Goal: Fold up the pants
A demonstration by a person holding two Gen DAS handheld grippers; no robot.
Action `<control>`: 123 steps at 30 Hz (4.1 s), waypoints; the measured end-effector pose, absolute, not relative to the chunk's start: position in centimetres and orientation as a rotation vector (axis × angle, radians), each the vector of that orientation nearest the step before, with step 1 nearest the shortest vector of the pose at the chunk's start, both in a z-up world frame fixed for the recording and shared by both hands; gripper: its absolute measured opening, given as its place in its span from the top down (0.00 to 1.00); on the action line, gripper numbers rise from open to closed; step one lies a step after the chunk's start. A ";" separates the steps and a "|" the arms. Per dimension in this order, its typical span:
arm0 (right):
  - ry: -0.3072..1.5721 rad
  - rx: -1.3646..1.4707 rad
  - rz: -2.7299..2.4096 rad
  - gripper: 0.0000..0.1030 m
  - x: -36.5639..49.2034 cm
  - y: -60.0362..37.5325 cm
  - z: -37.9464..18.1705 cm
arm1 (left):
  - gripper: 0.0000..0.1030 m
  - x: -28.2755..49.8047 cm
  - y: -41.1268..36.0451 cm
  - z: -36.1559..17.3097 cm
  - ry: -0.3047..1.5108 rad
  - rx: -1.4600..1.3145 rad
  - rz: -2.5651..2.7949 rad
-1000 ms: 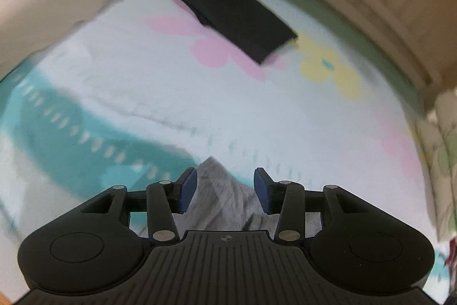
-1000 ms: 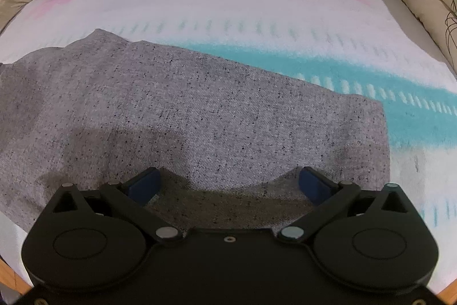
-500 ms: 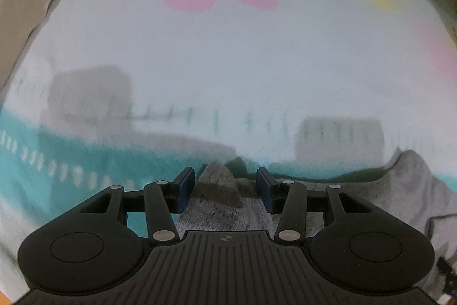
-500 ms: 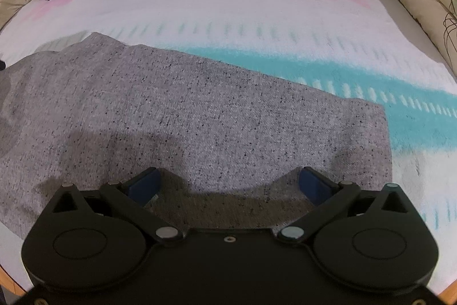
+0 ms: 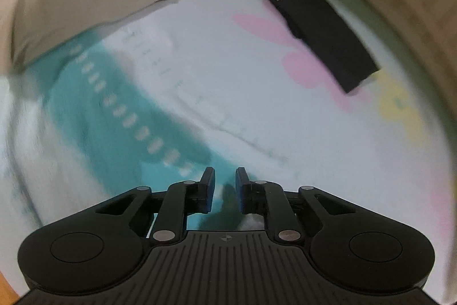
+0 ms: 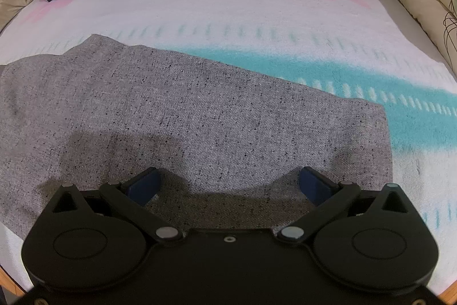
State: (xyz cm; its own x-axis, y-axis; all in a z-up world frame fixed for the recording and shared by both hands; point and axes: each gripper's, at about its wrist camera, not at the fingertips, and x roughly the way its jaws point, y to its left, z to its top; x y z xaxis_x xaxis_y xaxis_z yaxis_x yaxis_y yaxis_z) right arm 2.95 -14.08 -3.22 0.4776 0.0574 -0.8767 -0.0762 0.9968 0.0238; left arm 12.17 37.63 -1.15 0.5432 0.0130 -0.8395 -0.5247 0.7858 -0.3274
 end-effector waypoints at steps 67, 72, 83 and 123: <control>0.890 -0.072 0.218 0.01 1.0 -10.8 0.5 | 0.72 2.5 28.9 -5.8 0.576 -0.707 0.197; 0.937 -0.173 0.315 0.01 -0.3 -7.2 -1.2 | 0.73 2.2 29.1 -6.0 0.576 -0.705 0.195; 0.954 0.020 0.290 0.01 1.1 -10.2 -0.1 | 0.74 0.8 24.6 0.5 0.463 -0.427 0.088; 0.946 0.267 -0.028 0.01 2.5 -24.2 0.6 | 0.55 1.7 3.1 5.1 0.518 -0.085 -0.508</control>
State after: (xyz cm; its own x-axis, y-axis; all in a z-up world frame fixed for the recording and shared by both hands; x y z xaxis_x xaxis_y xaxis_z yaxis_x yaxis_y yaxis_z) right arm 2.55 -24.24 0.62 0.5868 0.0926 -0.8044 0.1406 0.9667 0.2139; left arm 1.72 3.07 5.07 0.7487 -0.4849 -0.4521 0.4427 0.8733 -0.2037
